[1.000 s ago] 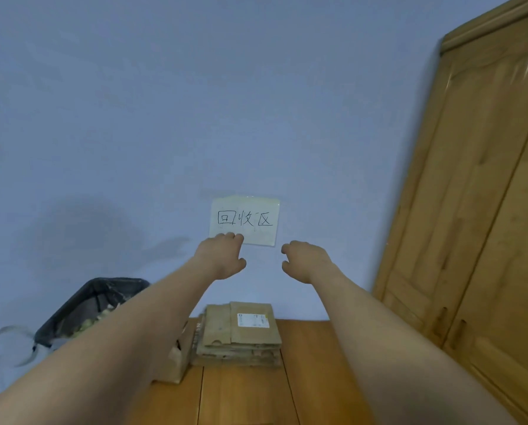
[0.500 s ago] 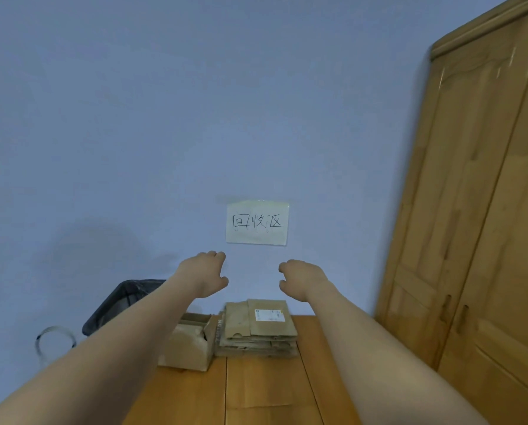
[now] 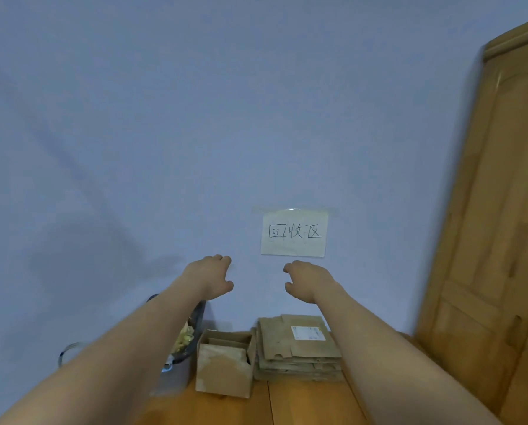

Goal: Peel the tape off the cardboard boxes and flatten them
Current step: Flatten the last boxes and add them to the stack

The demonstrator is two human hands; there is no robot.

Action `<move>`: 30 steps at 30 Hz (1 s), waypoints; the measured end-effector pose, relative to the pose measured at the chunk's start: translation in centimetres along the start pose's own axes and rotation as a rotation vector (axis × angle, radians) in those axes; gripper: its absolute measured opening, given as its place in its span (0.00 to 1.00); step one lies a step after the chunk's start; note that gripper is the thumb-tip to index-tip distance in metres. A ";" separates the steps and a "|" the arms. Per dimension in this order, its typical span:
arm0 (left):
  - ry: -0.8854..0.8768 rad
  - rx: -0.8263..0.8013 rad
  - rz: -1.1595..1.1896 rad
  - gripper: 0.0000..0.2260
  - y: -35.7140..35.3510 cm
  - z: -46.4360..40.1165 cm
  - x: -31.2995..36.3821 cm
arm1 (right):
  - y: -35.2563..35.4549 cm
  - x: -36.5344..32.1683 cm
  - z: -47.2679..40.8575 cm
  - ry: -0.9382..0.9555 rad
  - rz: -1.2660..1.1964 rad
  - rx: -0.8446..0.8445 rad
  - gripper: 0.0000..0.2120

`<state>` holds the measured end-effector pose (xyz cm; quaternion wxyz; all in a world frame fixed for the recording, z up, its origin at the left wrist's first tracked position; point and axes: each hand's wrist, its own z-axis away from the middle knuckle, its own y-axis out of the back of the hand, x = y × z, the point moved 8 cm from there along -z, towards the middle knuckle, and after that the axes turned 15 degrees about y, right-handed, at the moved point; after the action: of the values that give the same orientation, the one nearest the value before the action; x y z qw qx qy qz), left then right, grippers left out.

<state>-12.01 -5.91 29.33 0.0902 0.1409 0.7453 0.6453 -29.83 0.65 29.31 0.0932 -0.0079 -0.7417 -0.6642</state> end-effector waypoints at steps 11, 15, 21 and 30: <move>-0.068 -0.225 0.042 0.30 -12.4 -5.3 -4.8 | -11.1 -2.3 -5.3 -0.030 -0.129 -0.211 0.22; -0.063 -0.276 0.044 0.33 -17.3 -6.6 -5.3 | -15.1 -2.9 -6.6 0.002 -0.183 -0.237 0.27; -0.054 -0.323 -0.004 0.40 -24.0 -8.5 -4.8 | -21.9 -2.0 -9.0 -0.006 -0.254 -0.317 0.31; -0.054 -0.393 -0.083 0.40 -31.7 -14.9 -3.6 | -30.8 0.1 -14.5 0.002 -0.375 -0.329 0.44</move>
<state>-16.28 -25.04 0.06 0.1624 0.1071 0.6074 0.7702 -32.22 -17.25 0.48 -0.0335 0.1155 -0.6120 -0.7816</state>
